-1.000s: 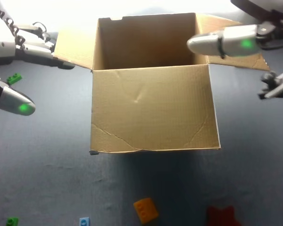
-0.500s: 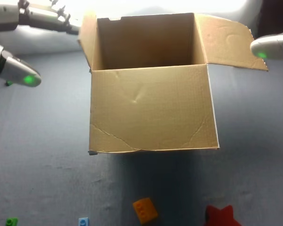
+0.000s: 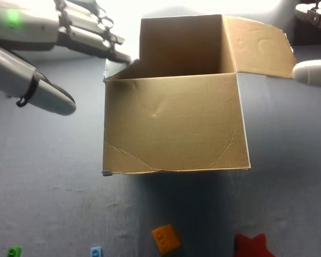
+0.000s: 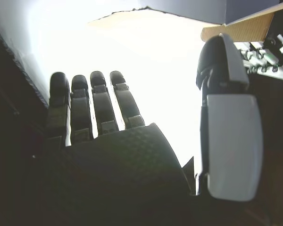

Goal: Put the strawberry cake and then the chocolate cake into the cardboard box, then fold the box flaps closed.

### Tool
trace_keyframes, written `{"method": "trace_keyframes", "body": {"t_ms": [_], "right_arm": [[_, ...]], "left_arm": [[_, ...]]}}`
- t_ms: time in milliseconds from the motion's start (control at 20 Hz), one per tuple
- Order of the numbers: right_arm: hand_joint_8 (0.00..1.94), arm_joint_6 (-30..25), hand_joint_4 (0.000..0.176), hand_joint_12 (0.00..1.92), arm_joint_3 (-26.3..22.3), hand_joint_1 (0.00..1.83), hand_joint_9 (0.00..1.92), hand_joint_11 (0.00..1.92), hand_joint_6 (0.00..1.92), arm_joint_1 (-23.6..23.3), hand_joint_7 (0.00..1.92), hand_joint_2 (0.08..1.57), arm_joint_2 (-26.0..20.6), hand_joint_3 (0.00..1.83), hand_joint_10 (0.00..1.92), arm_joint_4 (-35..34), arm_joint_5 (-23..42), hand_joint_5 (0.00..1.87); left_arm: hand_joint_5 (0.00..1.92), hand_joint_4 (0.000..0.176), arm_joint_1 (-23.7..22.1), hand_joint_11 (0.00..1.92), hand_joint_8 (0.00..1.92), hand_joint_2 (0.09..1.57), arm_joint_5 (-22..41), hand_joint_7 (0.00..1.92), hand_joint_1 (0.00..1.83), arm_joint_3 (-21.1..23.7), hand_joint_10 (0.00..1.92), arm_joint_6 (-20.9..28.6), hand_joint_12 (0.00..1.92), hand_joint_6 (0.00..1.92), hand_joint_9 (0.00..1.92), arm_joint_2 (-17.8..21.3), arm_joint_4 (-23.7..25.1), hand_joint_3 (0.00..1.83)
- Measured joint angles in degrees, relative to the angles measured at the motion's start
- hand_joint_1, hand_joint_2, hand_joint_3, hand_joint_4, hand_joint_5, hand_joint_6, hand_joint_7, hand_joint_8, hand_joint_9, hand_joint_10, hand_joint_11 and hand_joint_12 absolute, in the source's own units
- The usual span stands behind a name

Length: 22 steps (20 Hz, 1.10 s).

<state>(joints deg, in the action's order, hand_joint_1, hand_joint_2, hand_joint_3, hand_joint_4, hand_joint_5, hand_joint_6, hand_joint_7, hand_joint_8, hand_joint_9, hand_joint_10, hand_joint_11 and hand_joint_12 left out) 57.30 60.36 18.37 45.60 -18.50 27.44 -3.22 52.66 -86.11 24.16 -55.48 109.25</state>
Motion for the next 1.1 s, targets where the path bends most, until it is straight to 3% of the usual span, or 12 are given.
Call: {"method": "trace_keyframes", "body": {"t_ms": [450,750,800,1100], "right_arm": [[0.00,0.28,0.000,0.00,3.61,0.00,0.00,0.00,0.00,5.16,0.01,1.19,2.25,0.04,0.00,-2.01,-2.40,0.00],[0.01,4.31,0.000,0.01,3.98,0.00,0.03,0.02,0.00,6.69,0.05,1.16,2.69,0.02,0.01,-1.81,-5.77,0.00],[0.00,4.46,0.000,0.00,4.02,0.00,0.00,0.00,0.00,7.56,0.01,1.14,2.89,0.01,0.00,-0.63,-5.60,0.01],[0.00,2.38,0.000,0.00,4.02,0.00,0.00,0.00,0.00,11.98,0.00,1.19,5.20,0.02,0.00,10.05,-6.19,0.02]], "left_arm": [[0.22,0.044,0.68,0.00,0.01,1.15,-0.26,0.26,0.01,-0.94,0.01,0.00,1.02,0.00,0.28,-5.44,2.91,0.00],[0.21,0.035,6.34,0.00,0.01,1.15,-1.60,0.26,0.00,-4.37,0.02,-0.11,1.05,0.01,0.32,-7.72,1.62,0.01],[0.22,0.017,6.56,0.00,0.01,1.16,-1.62,0.28,0.00,-4.55,0.02,-0.02,1.08,0.01,0.32,-7.85,1.25,0.01],[0.24,0.005,5.49,0.00,0.00,1.22,-1.20,0.30,0.00,-4.83,0.01,0.09,1.11,0.00,0.33,-7.93,2.14,0.01]]}}
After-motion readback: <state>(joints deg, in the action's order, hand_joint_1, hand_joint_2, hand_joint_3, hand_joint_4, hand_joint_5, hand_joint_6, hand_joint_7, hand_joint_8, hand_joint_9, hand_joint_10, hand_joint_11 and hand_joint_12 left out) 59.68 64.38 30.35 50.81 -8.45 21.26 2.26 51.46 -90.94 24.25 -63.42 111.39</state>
